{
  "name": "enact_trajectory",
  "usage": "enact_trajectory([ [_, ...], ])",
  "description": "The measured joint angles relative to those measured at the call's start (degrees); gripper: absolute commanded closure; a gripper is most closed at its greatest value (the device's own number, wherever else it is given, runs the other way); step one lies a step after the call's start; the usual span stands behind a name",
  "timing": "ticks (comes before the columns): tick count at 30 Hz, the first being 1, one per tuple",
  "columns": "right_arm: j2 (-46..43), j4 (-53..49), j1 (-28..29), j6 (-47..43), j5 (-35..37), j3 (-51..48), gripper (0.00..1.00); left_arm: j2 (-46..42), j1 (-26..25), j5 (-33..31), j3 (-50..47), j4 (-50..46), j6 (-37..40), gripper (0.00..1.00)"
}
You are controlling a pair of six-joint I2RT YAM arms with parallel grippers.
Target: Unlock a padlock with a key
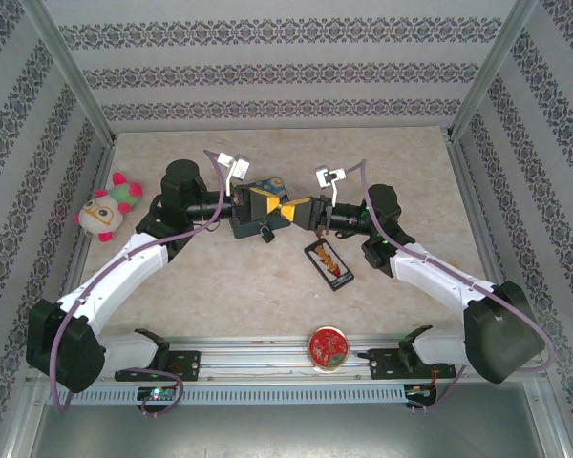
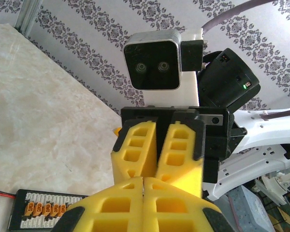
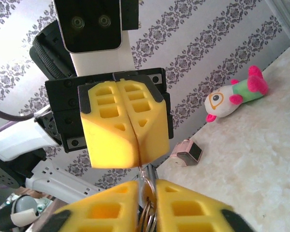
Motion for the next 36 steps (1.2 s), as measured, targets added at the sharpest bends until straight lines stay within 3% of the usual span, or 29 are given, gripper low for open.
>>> enact_trajectory([
  [6,0.1,0.0,-0.1,0.0,0.0,0.0,1.00,0.0,0.3,0.4,0.0,0.0,-0.6,1.00],
  [8,0.0,0.0,-0.1,0.0,0.0,0.0,1.00,0.0,0.3,0.4,0.0,0.0,-0.7,0.94],
  [12,0.0,0.0,-0.1,0.0,-0.3,0.0,1.00,0.0,0.7,-0.1,0.0,0.4,-1.5,0.51],
  [18,-0.9,-2.2,-0.9,-0.1,0.5,-1.2,1.00,-1.4,1.4,-5.2,-1.1,2.3,-3.8,0.00],
  [23,-2.9,-11.7,-1.6,-2.7,6.8,-3.1,1.00,-6.6,1.0,-18.1,-5.1,1.0,-3.6,0.01],
  [29,-5.6,-27.4,0.3,-7.4,21.4,-4.5,1.00,-10.1,-6.2,-43.1,-10.8,-3.9,-3.9,0.01],
  [33,-5.8,-34.0,3.5,-8.8,29.9,-6.0,1.00,-5.2,-11.9,-56.2,-14.8,-5.7,-7.0,0.03],
  [36,-5.4,-37.2,4.8,-9.0,33.8,-6.7,1.00,1.5,-14.2,-61.3,-15.4,-5.7,-9.4,0.08],
])
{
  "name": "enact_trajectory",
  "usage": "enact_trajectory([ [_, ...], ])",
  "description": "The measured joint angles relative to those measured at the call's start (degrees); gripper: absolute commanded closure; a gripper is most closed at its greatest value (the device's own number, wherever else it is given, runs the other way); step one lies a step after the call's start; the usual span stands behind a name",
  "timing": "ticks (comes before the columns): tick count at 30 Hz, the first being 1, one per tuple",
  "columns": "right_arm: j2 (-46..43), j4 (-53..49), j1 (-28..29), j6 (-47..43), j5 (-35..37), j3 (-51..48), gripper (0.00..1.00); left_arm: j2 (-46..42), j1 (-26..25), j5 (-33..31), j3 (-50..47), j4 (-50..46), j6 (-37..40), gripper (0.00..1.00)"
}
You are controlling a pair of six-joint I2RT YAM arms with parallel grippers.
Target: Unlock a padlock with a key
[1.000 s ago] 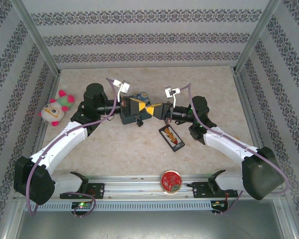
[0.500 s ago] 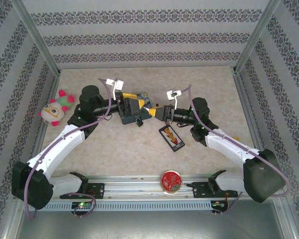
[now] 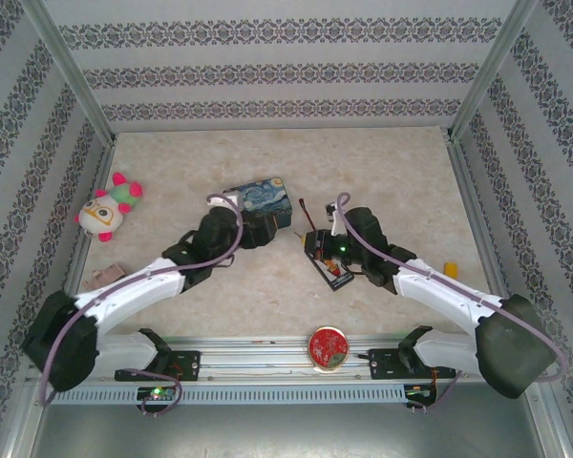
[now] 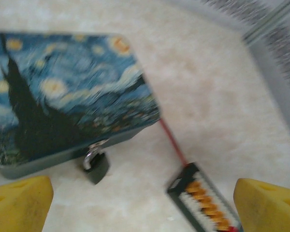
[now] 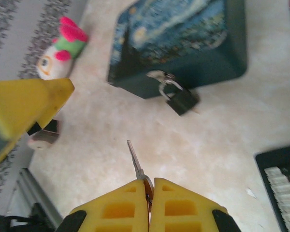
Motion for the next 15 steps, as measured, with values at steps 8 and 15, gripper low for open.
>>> enact_trajectory([
  [8,1.3,-1.9,0.0,0.0,4.8,-0.6,1.00,17.0,-3.3,-6.5,3.0,3.4,-5.6,0.12],
  [15,1.3,-2.2,0.0,0.0,5.5,-0.7,1.00,25.9,-3.6,-10.4,7.1,1.5,-9.3,0.16],
])
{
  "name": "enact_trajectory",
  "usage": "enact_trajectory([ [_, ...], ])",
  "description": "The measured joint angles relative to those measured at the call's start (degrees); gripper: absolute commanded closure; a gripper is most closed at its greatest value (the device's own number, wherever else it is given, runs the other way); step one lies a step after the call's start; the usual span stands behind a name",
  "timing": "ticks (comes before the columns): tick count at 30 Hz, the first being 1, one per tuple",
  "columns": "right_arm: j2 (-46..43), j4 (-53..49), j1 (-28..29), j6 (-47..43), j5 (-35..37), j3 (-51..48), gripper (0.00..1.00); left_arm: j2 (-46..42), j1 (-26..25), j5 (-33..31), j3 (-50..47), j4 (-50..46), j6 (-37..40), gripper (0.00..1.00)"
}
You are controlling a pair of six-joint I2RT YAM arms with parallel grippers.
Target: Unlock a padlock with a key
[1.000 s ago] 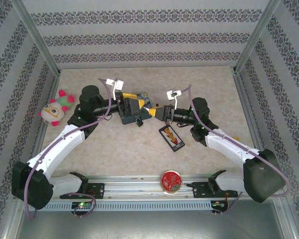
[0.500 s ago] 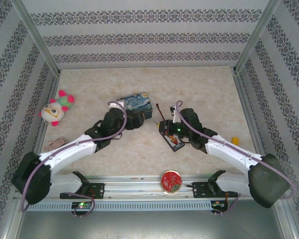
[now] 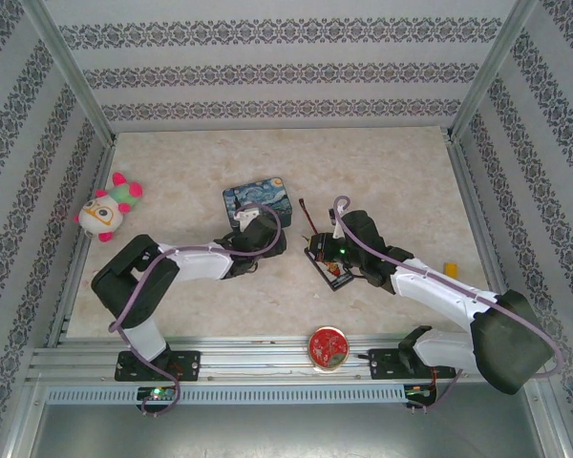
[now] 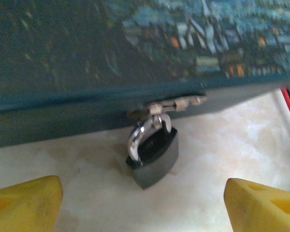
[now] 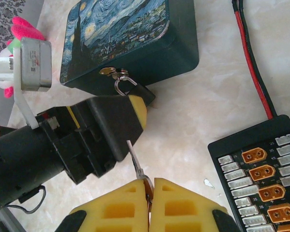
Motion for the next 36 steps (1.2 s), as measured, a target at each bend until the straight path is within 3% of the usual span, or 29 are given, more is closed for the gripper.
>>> enact_trajectory([
  [10,0.0,0.0,-1.6,-0.1,-0.1,-0.5,1.00,5.9,0.0,-9.6,7.8,-2.8,-0.6,0.28],
  [17,0.0,0.0,-2.3,-0.2,-0.2,-0.5,1.00,9.4,0.0,-13.0,12.0,-5.4,-0.2,0.29],
  [23,0.0,0.0,-2.5,-0.2,-0.3,-0.5,1.00,10.2,0.0,-14.7,12.8,-6.5,0.9,0.39],
  [36,0.0,0.5,-2.8,-0.2,-0.5,-0.5,1.00,15.3,0.0,-14.4,17.8,-8.6,3.3,0.35],
])
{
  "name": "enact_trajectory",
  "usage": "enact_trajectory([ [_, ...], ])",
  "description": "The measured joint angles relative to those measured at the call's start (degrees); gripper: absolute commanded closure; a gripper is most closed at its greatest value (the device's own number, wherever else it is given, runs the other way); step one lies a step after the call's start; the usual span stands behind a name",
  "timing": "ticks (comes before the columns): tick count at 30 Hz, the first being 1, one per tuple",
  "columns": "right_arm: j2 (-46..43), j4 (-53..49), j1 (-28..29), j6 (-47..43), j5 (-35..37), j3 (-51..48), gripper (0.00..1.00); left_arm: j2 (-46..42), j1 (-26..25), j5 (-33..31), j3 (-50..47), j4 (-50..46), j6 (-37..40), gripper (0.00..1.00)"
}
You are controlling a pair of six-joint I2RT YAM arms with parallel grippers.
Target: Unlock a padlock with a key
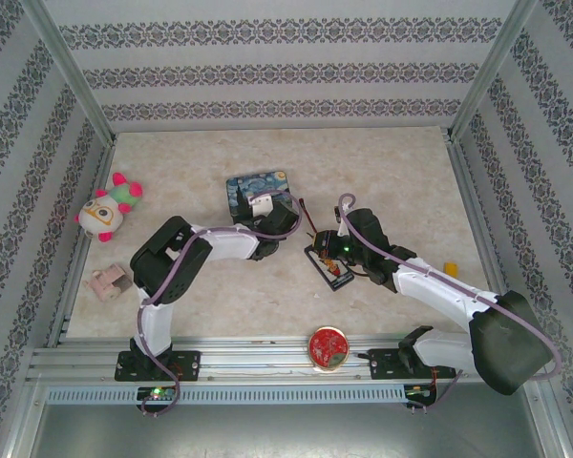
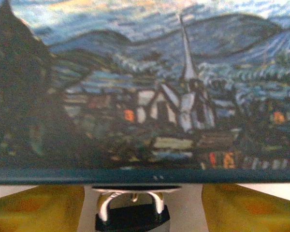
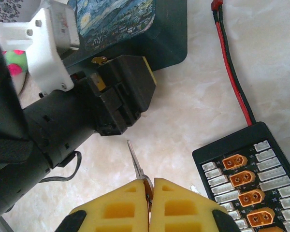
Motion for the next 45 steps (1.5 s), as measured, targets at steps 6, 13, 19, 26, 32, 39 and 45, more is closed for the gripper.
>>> enact_trajectory([
  [6,0.0,0.0,-0.4,0.0,-0.4,0.0,1.00,1.4,0.0,-0.1,1.3,-0.8,0.8,0.41],
  [13,0.1,0.0,-1.0,-0.5,-0.9,0.0,1.00,2.8,0.3,-0.7,2.8,-1.0,1.9,0.60],
  [19,1.2,1.2,-1.0,-1.3,-1.2,0.0,1.00,2.9,0.8,0.0,2.8,-0.1,3.2,0.81],
  [26,3.4,5.7,-1.0,-1.5,-1.2,-2.4,1.00,2.1,0.9,3.0,2.1,1.0,3.4,0.87],
  [32,6.9,8.9,-1.0,-1.2,-1.7,-4.0,1.00,-2.4,0.9,8.0,-1.6,1.1,1.6,0.87],
  [39,9.1,11.9,0.3,-0.4,-1.6,-4.7,1.00,-7.1,0.9,14.7,-6.6,1.5,-4.0,0.88],
  [45,12.4,15.5,4.0,1.4,0.5,-5.7,1.00,-9.6,0.9,20.0,-10.1,4.8,-11.0,0.89],
])
